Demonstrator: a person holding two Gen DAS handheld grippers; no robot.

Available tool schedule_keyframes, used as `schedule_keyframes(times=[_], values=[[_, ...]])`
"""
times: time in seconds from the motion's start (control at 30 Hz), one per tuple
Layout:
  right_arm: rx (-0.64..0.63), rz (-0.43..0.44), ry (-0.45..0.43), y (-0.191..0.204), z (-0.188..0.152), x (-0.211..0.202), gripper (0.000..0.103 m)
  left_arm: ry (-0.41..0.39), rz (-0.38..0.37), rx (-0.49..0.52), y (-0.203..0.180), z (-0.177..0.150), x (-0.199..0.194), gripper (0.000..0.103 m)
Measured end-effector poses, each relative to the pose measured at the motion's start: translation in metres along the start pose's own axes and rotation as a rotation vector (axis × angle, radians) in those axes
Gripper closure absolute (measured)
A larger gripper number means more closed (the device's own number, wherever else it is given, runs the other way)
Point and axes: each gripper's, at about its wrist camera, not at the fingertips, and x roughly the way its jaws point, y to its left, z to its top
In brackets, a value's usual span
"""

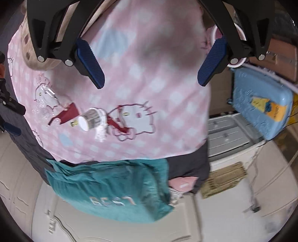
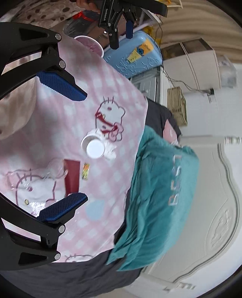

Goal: Collect trash
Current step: 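Move the right tool to the bubble wrap and grasp it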

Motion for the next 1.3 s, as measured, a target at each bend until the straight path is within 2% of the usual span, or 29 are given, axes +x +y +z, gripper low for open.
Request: schedule_keyframes(times=[0.3, 0.6, 0.73, 0.83, 1.03, 1.23, 1.3], values=[[0.123, -0.007, 0.031, -0.069, -0.034, 0.005, 0.007, 0.024, -0.102, 0.058, -0.064, 0.016, 0.033, 0.005], [0.225, -0.043, 0.096, -0.134, -0.075, 0.019, 0.007, 0.054, -0.223, 0.209, -0.15, 0.028, 0.065, 0.005], [0.165, -0.016, 0.182, -0.153, -0.085, 0.051, 0.007, 0.071, -0.265, 0.252, -0.176, 0.028, 0.076, 0.005], [0.075, -0.018, 0.244, -0.158, -0.085, 0.082, 0.007, 0.098, -0.284, 0.264, -0.186, 0.029, 0.087, 0.005], [-0.004, -0.003, 0.305, -0.174, -0.072, 0.136, 0.007, 0.15, -0.427, 0.251, -0.201, 0.033, 0.105, 0.005], [-0.077, -0.045, 0.412, -0.18, -0.074, 0.178, 0.008, 0.167, -0.436, 0.273, -0.217, 0.039, 0.112, 0.005], [-0.082, -0.054, 0.423, -0.178, -0.077, 0.181, 0.008, 0.174, -0.439, 0.275, -0.218, 0.038, 0.112, 0.005]])
